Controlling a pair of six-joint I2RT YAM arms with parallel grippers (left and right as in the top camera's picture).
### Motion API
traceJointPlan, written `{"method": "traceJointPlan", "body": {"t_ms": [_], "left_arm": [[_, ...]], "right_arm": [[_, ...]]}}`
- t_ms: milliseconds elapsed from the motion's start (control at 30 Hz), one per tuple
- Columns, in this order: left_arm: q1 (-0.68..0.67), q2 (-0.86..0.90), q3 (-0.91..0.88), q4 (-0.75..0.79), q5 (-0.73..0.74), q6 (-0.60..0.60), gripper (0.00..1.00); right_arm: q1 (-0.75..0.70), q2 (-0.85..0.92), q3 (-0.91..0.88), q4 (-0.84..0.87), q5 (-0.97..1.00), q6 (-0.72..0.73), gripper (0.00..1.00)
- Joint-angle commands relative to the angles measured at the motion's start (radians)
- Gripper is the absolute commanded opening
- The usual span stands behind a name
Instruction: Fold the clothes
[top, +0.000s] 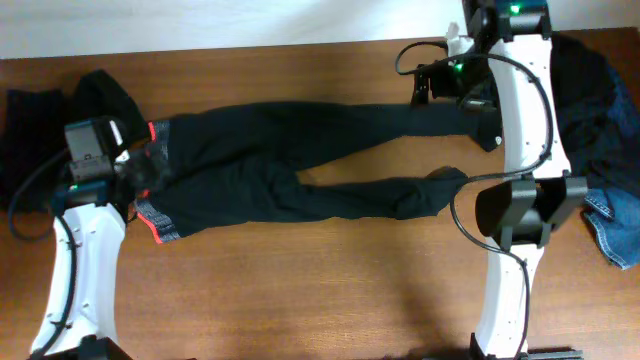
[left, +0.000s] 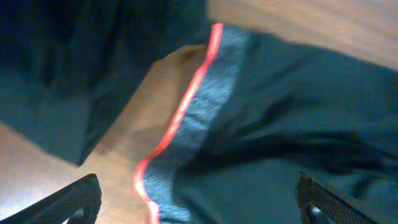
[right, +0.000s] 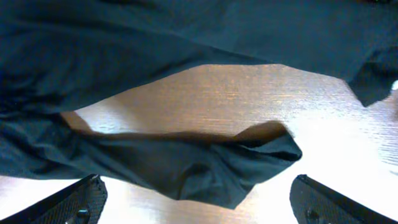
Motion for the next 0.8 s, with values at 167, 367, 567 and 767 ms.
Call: {"method": "traceJointPlan", "body": {"t_ms": [167, 367, 567, 767], "left_arm": [[-0.102, -0.035, 0.047, -0.001, 0.018, 0.026, 0.99], [-0.111, -0.035, 0.047, 0.000, 0.014, 0.043, 0.99], [-0.111, -0.035, 0.047, 0.000, 0.014, 0.043, 0.99], [-0.111, -0.034, 0.047, -0.001, 0.014, 0.043, 0.99]], "right_arm": [[-0.003, -0.316, -0.091, -0.006, 0.147, 0.036, 0.99], [-0.042, -0.465, -0.430, -0.006, 0.158, 0.064, 0.99], [-0.122, -0.477, -0.738, 0.105, 0.107, 0.073, 0.99], [-0.188, -0.476, -0.979, 0.387, 0.002, 0.068, 0.97]]}}
